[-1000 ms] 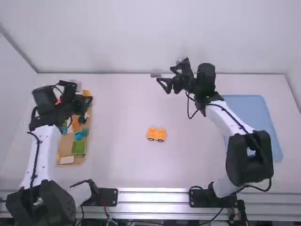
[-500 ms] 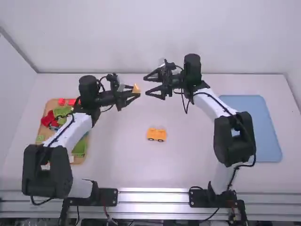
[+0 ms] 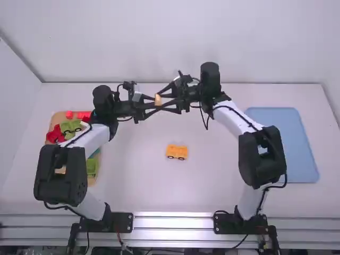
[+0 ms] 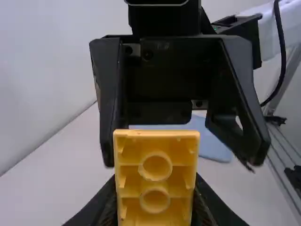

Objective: Assemble lego blocks to make yellow taxi

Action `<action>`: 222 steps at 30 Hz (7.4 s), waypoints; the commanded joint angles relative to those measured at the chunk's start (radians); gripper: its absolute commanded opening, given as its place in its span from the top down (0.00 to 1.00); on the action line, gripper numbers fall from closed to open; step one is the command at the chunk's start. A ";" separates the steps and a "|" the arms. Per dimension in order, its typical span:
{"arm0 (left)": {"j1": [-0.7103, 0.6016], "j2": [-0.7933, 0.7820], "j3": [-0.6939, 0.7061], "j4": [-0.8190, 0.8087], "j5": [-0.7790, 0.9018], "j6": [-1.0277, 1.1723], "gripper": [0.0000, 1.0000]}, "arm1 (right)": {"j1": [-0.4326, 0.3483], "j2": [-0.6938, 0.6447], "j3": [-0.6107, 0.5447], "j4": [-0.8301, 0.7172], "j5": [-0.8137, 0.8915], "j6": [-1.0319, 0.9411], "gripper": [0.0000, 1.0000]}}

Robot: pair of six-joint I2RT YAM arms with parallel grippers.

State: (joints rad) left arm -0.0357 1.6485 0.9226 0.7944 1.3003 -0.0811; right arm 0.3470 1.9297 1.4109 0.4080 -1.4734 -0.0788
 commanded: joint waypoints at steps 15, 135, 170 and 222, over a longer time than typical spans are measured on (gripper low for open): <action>-0.008 0.005 0.014 0.004 0.019 -0.027 0.58 | 0.012 0.013 0.030 0.006 0.039 -0.005 0.80; 0.005 0.005 0.004 -0.561 -0.570 0.235 0.01 | -0.175 -0.026 0.404 -1.379 1.309 -0.359 0.02; -0.161 0.005 -0.008 -0.977 -0.241 1.184 0.01 | -0.341 0.228 -0.245 -1.228 0.570 -1.962 0.04; -0.226 0.368 -0.114 -0.498 -0.322 1.085 0.01 | -0.139 -0.367 -0.619 -0.569 0.676 -0.946 0.88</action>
State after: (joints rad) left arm -0.2592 2.0010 0.7979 0.3008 0.9638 0.9882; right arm 0.1940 1.5852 0.8730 -0.2047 -0.8200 -1.2350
